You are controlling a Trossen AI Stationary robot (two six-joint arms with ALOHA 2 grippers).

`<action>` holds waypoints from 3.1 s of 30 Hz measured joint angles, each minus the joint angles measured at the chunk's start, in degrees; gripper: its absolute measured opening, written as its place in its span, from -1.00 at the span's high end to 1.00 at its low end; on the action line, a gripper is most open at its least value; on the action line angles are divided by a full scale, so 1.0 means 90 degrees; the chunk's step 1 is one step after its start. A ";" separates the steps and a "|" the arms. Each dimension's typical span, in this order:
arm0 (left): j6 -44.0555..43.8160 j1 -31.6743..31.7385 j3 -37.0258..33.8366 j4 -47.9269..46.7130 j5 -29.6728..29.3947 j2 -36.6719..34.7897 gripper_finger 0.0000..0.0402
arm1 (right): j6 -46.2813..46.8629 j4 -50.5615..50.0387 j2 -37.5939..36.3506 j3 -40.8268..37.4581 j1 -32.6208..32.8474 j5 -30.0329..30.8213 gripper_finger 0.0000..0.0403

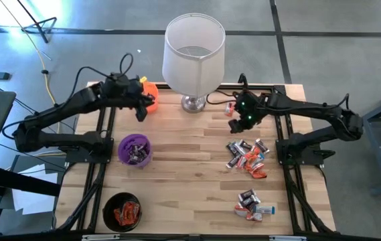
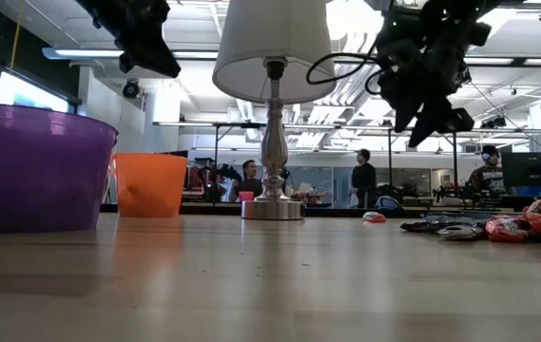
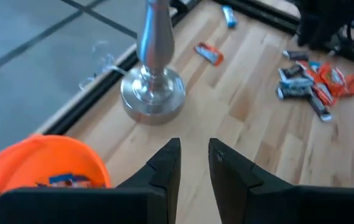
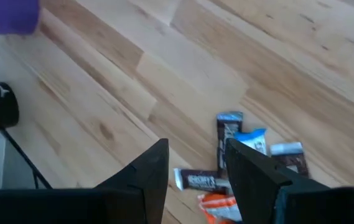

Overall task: Sort candy
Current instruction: Put the white chocolate into the orange bucket

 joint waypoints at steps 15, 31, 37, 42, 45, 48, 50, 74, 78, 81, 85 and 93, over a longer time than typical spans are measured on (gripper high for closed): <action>0.0000 -0.0536 -0.0701 0.0629 0.0046 0.0002 0.65 | -0.1883 -0.0233 0.0808 -0.0065 0.0604 0.0989 0.25; -0.0859 -0.2333 -0.0915 0.1494 -0.0196 -0.0218 0.65 | -0.1562 -0.0695 0.1205 -0.0085 0.1735 0.1883 0.25; -0.0475 -0.2478 -0.0913 0.1608 -0.0359 -0.0311 0.65 | -0.1563 -0.1440 0.1205 -0.0084 0.1262 0.3170 0.25; 0.0018 -0.2478 -0.0913 0.1683 -0.0429 -0.0311 0.65 | -0.1881 -0.1531 0.1205 -0.0083 0.0145 0.3358 0.25; 0.0163 -0.2478 -0.0913 0.1704 -0.0596 -0.0308 0.65 | -0.2548 -0.1468 0.1205 -0.0083 -0.0642 0.3337 0.25; 0.0205 -0.2475 -0.0913 0.1707 -0.0709 -0.0308 0.65 | -0.3663 -0.1438 0.1205 -0.0083 -0.1249 0.3388 0.25; 0.0202 -0.2475 -0.0913 0.1736 -0.0714 -0.0308 0.65 | -0.4345 -0.1440 0.1205 -0.0083 -0.1477 0.3439 0.25; 0.1057 -0.2467 -0.0913 0.1879 -0.0760 -0.0304 0.65 | -0.2873 -0.1114 0.1205 -0.0078 -0.2825 0.3618 0.25; 0.1356 -0.2449 -0.0913 0.1858 -0.0760 -0.0304 0.65 | -0.1580 -0.0665 0.1205 -0.0078 -0.3367 0.3545 0.25; 0.1494 -0.2449 -0.0913 0.1737 -0.0759 -0.0308 0.65 | -0.0781 -0.0125 0.1205 -0.0073 -0.3551 0.3413 0.25; 0.1418 -0.2444 -0.0913 0.1208 -0.0765 -0.0380 0.65 | 0.0013 0.0132 0.1205 -0.0070 -0.3626 0.3332 0.25; 0.1004 -0.2444 -0.0910 0.0450 -0.0792 -0.0895 0.65 | 0.1187 -0.0119 0.1226 -0.0531 -0.3594 0.3277 0.25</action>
